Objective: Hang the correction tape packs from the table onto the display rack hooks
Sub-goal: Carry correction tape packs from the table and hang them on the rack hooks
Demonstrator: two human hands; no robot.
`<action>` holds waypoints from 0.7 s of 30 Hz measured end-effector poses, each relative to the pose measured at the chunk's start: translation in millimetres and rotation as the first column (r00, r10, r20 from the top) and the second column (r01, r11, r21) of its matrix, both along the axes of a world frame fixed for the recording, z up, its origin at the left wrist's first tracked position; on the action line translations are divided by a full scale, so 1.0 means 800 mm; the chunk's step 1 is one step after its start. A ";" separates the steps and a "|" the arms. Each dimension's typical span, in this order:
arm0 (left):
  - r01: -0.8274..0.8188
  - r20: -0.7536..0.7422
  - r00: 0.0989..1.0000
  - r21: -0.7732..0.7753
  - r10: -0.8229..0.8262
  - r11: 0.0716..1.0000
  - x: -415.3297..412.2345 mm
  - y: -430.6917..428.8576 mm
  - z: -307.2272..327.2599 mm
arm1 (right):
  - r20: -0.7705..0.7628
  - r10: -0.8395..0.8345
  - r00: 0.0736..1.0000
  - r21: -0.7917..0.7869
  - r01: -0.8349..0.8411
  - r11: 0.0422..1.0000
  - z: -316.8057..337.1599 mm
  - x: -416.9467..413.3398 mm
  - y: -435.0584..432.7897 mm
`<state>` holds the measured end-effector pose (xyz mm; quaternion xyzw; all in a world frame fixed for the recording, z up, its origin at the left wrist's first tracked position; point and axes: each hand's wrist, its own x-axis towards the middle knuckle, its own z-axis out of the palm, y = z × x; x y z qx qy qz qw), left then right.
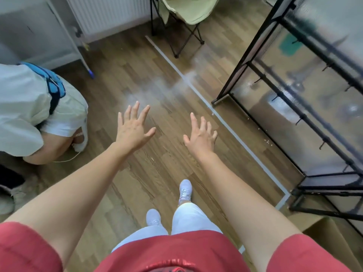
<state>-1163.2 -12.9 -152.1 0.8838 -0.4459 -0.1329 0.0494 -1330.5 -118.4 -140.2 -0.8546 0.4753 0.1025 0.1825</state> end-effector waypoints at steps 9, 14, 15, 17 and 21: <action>-0.142 0.016 0.990 -0.031 0.142 0.989 0.119 -0.083 0.007 | 0.054 0.132 0.990 -0.019 -0.131 0.991 0.003 0.140 -0.116; -0.246 -0.004 0.969 -0.072 0.246 0.967 0.195 -0.134 0.016 | 0.073 0.243 0.967 -0.016 -0.243 0.970 0.014 0.229 -0.186; -0.265 -0.001 0.964 -0.076 0.265 0.961 0.209 -0.142 0.016 | 0.077 0.262 0.962 -0.016 -0.262 0.965 0.016 0.245 -0.198; -0.294 -0.001 0.956 -0.065 0.294 0.954 0.235 -0.157 0.017 | 0.073 0.292 0.954 -0.015 -0.292 0.956 0.019 0.275 -0.220; -0.367 0.011 0.930 -0.068 0.368 0.928 0.299 -0.188 0.016 | 0.068 0.346 0.936 -0.027 -0.345 0.938 0.022 0.344 -0.262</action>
